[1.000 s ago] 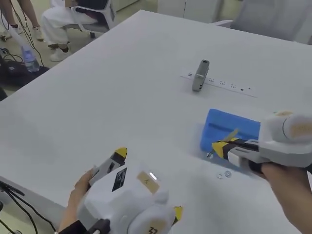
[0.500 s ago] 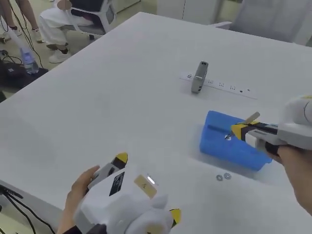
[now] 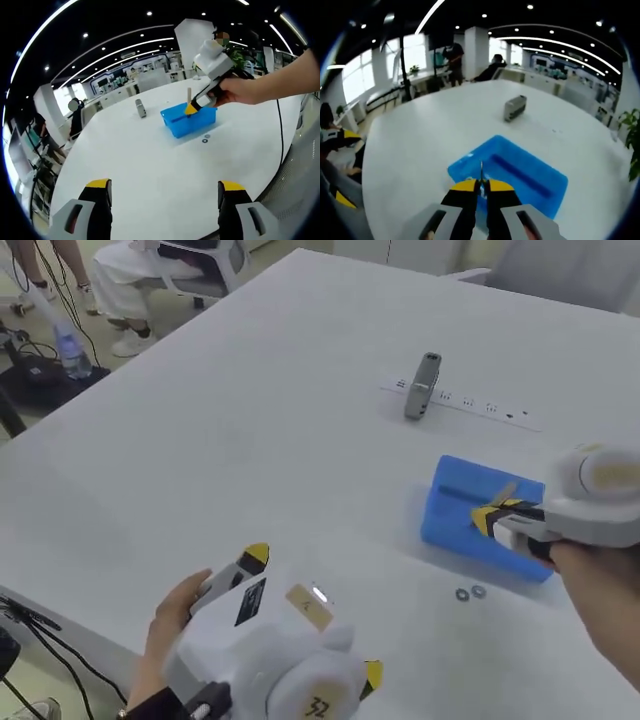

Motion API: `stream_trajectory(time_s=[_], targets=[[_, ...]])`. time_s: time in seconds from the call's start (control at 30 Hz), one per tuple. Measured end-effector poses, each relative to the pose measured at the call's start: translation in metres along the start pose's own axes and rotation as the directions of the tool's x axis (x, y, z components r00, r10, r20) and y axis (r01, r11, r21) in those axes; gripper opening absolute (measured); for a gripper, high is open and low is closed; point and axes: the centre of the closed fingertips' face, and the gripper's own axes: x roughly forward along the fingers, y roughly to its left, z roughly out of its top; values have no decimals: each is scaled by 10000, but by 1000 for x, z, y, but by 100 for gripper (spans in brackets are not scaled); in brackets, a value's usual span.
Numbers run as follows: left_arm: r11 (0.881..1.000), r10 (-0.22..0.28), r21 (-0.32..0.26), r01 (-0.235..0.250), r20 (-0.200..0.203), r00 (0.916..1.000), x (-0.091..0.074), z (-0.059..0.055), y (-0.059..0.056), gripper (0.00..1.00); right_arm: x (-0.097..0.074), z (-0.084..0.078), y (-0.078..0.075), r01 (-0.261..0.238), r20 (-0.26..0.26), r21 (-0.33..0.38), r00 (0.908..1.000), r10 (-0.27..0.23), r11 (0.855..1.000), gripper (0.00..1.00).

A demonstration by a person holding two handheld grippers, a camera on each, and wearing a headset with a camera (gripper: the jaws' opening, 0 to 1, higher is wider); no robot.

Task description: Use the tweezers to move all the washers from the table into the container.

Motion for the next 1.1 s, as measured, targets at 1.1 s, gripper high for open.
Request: stream_trajectory(time_s=[1.1], targets=[[9999,-71,71,71,-62,10000,0,-1,-2,90,-56,12,38,-855,1126,398,9904,806,9955,3]])
